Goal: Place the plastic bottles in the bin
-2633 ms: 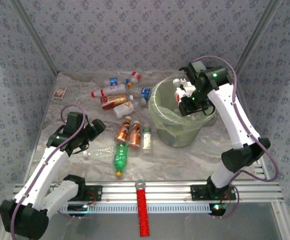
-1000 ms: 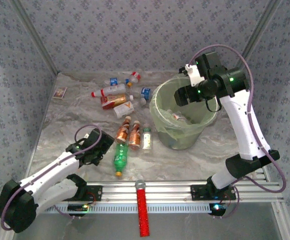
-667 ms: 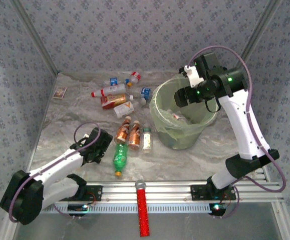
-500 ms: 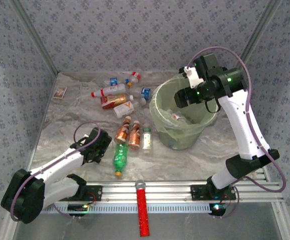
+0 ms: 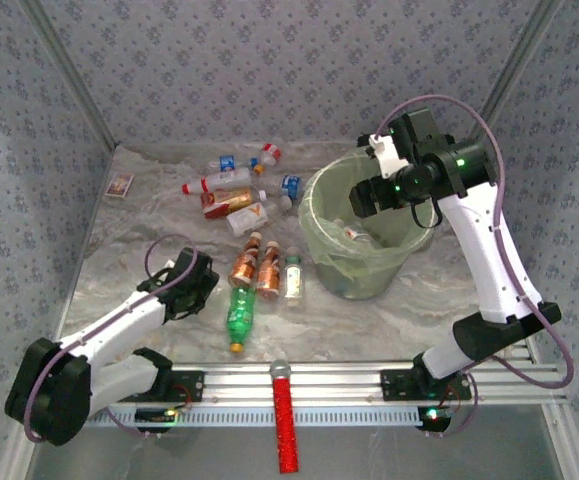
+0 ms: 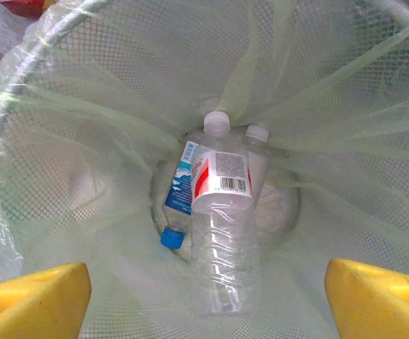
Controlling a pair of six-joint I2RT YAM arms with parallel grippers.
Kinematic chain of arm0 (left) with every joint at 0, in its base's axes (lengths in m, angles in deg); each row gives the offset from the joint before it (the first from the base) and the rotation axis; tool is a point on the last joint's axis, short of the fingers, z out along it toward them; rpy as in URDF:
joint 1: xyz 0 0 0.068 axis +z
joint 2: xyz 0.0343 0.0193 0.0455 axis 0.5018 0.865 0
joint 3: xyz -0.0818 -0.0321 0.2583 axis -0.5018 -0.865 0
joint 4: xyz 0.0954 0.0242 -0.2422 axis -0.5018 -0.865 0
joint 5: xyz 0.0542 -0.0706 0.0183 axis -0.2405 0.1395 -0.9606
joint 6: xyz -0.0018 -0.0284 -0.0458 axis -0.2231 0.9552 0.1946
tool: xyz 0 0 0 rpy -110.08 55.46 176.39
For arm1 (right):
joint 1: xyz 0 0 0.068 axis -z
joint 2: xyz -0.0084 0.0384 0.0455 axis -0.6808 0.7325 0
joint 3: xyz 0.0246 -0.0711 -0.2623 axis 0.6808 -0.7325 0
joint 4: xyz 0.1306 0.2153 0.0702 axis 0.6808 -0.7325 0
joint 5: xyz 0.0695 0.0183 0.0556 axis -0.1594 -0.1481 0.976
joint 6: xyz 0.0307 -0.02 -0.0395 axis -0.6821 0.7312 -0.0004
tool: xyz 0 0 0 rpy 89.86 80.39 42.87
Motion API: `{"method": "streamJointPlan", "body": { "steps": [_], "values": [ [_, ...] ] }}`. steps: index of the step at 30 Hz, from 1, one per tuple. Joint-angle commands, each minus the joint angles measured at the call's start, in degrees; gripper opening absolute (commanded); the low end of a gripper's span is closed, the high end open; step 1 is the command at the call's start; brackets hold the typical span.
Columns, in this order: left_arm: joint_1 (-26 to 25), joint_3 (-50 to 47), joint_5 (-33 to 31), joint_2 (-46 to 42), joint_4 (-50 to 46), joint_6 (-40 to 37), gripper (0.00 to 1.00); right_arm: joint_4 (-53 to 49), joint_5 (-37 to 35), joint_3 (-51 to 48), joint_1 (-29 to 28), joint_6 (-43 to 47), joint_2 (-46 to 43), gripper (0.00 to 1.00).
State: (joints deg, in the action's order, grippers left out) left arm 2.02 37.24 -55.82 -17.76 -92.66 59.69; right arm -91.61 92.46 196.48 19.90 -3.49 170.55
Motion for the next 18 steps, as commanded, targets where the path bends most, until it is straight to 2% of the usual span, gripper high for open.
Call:
{"method": "streamJointPlan", "body": {
  "steps": [1,4,10,15,18],
  "values": [
    [0.2,4.2,-2.0,-2.6,-2.2,-5.4,0.59,1.6,1.9,0.1,0.1,-0.2,-1.7,0.87],
    [0.2,7.0,-1.0,-4.0,-1.7,-11.6,0.58,4.8,4.5,0.9,-0.1,-1.1,-1.9,0.87],
    [0.2,14.3,5.9,-4.6,6.5,-26.9,0.56,14.7,17.9,2.6,-2.9,-5.7,-1.6,0.87],
    [0.2,19.1,18.2,-3.1,18.2,-36.6,0.53,20.4,24.7,5.3,-6.1,-10.1,1.6,0.88],
    [0.1,22.0,26.8,-1.1,24.8,-39.6,0.51,21.2,26.6,8.2,-8.5,-11.7,4.9,0.88]
  ]
}}
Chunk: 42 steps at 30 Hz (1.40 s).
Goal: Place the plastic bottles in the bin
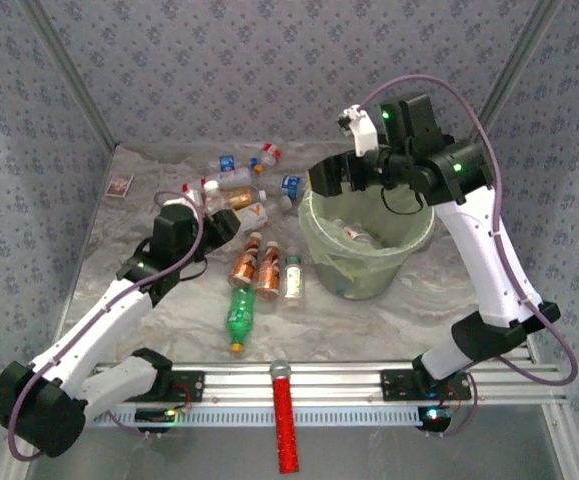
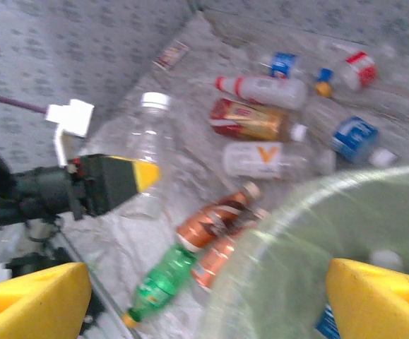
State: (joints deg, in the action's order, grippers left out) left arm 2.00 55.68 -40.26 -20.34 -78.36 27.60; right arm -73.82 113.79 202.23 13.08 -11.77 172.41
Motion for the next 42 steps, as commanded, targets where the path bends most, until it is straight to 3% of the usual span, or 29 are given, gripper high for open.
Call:
{"method": "streamJointPlan", "body": {
  "steps": [1,8,13,16,23,28,32,38,42],
  "values": [
    [-0.1,4.3,13.4,1.9,12.2,-8.2,0.51,3.5,5.6,3.3,-2.4,-3.8,4.0,0.89],
    [-3.6,10.1,20.2,5.7,18.0,-13.8,0.5,4.2,8.0,8.1,-5.1,-7.2,10.7,0.96],
    [-5.6,13.2,22.6,8.7,19.1,-15.6,0.5,5.6,10.3,8.7,-5.4,-8.1,13.4,0.94],
    [-6.4,14.3,22.6,9.8,19.2,-16.6,0.49,6.1,11.4,8.3,-5.3,-8.3,14.1,0.89],
    [-7.9,15.8,21.5,10.7,20.5,-18.0,0.5,7.9,12.3,5.1,-4.3,-8.6,13.0,0.6],
    [-8.4,16.6,21.4,11.5,20.9,-18.5,0.51,8.7,11.9,4.3,-3.6,-8.8,12.4,0.49],
    [-8.9,17.1,21.1,11.9,20.5,-18.8,0.6,9.4,11.7,4.2,-3.0,-8.8,11.9,0.44],
    [-8.9,15.9,18.9,9.3,17.4,-19.9,0.96,9.3,10.5,6.6,-0.9,-8.5,10.9,0.4],
    [-9.0,13.0,13.8,4.8,10.1,-20.6,1.0,8.2,8.8,8.9,2.0,-8.5,9.4,0.4]
  ]
}}
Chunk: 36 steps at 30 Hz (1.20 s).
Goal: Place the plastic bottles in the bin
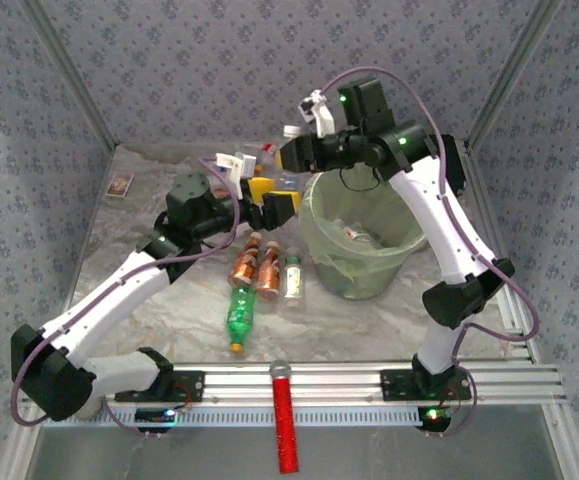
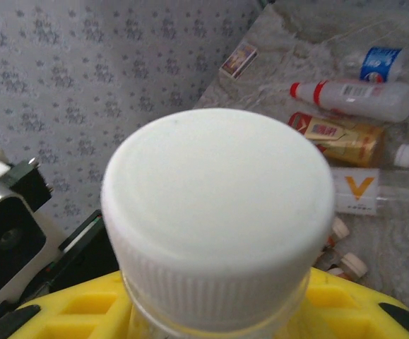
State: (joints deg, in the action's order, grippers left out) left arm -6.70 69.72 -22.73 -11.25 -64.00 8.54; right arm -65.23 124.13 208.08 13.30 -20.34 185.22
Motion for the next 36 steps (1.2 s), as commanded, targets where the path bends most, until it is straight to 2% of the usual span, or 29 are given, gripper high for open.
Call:
{"method": "streamJointPlan", "body": {
  "steps": [1,5,9,15,20,26,36],
  "values": [
    [-0.2,-1.8,-6.4,-5.3,-7.5,-1.6,1.0,-1.0,-2.2,3.1,2.4,0.0,-4.0,0.39],
    [1.1,-4.4,-14.0,-7.9,-17.8,0.8,1.0,-4.2,-4.8,3.0,5.4,1.5,-6.6,0.39],
    [3.6,-8.7,-15.4,-8.7,-22.3,5.0,1.0,-8.8,-8.1,1.6,9.0,3.7,-10.2,0.38],
    [3.6,-10.7,-20.1,-6.1,-34.7,4.0,0.98,-15.4,-14.4,-3.9,14.1,8.1,-14.9,0.37],
    [2.1,-14.0,-17.6,-5.1,-36.1,3.2,0.98,-19.2,-17.4,-9.0,14.8,9.8,-15.2,0.36],
    [0.5,-15.6,-15.9,-5.6,-38.9,3.1,0.95,-18.7,-18.5,-17.1,12.8,10.7,-15.1,0.36],
    [-2.3,-17.6,-14.0,-4.7,-41.5,3.2,0.95,-13.7,-15.8,-28.1,10.8,11.1,-12.9,0.36]
  ]
}}
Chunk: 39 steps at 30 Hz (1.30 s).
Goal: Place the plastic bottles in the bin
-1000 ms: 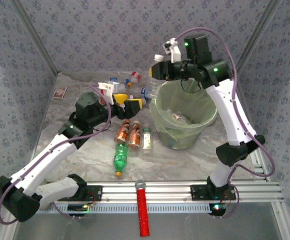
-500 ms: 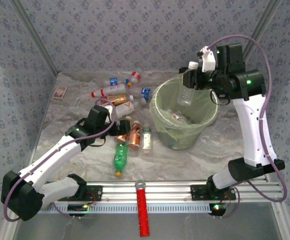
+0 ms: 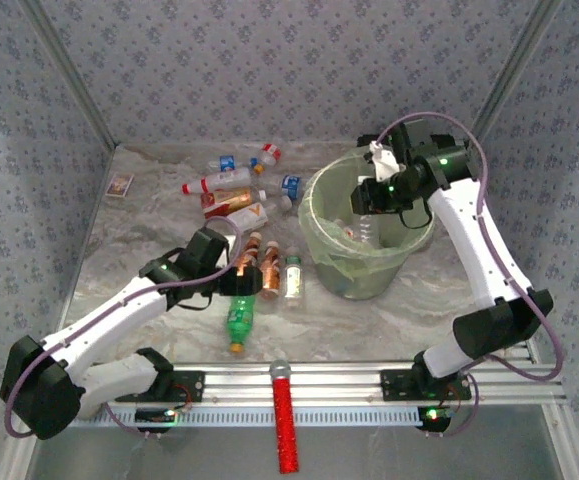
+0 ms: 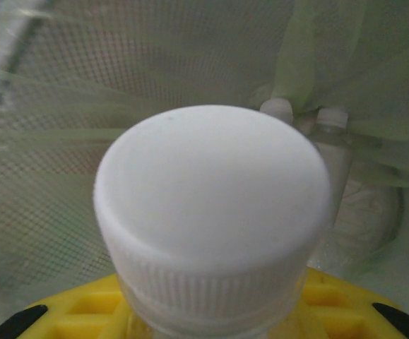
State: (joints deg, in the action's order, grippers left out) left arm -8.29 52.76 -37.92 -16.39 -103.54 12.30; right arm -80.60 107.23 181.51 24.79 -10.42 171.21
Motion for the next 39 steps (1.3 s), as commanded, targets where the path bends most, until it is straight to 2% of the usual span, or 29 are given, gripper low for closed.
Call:
{"method": "streamJointPlan", "body": {
  "steps": [1,12,14,19,24,34,39],
  "values": [
    [-0.8,-0.6,1.1,0.7,-2.4,-0.5,0.95,2.2,1.4,-2.5,-0.8,1.3,1.5,0.36],
    [-2.1,-1.5,-0.4,2.7,-6.4,1.1,0.96,9.5,5.7,-11.7,-1.7,0.1,4.0,0.41],
    [-2.8,-2.1,-0.4,2.5,-6.4,1.8,0.96,11.0,6.0,-13.2,-1.4,-0.7,3.7,0.45],
    [-3.8,-3.2,-0.4,2.5,-6.4,2.7,0.98,11.9,6.1,-14.4,-1.0,-1.1,3.6,0.65],
    [-4.4,-3.3,-0.3,3.1,-6.5,2.9,1.0,10.4,5.3,-12.4,-0.6,-0.8,2.7,0.75],
    [-6.7,-4.3,0.6,3.9,-6.3,4.0,1.0,3.9,2.3,-5.0,0.9,-1.0,-1.8,0.75],
    [-7.8,-6.1,1.2,3.1,-6.4,5.6,1.0,1.9,3.7,-1.3,2.6,0.2,-3.7,0.81]
  ]
}}
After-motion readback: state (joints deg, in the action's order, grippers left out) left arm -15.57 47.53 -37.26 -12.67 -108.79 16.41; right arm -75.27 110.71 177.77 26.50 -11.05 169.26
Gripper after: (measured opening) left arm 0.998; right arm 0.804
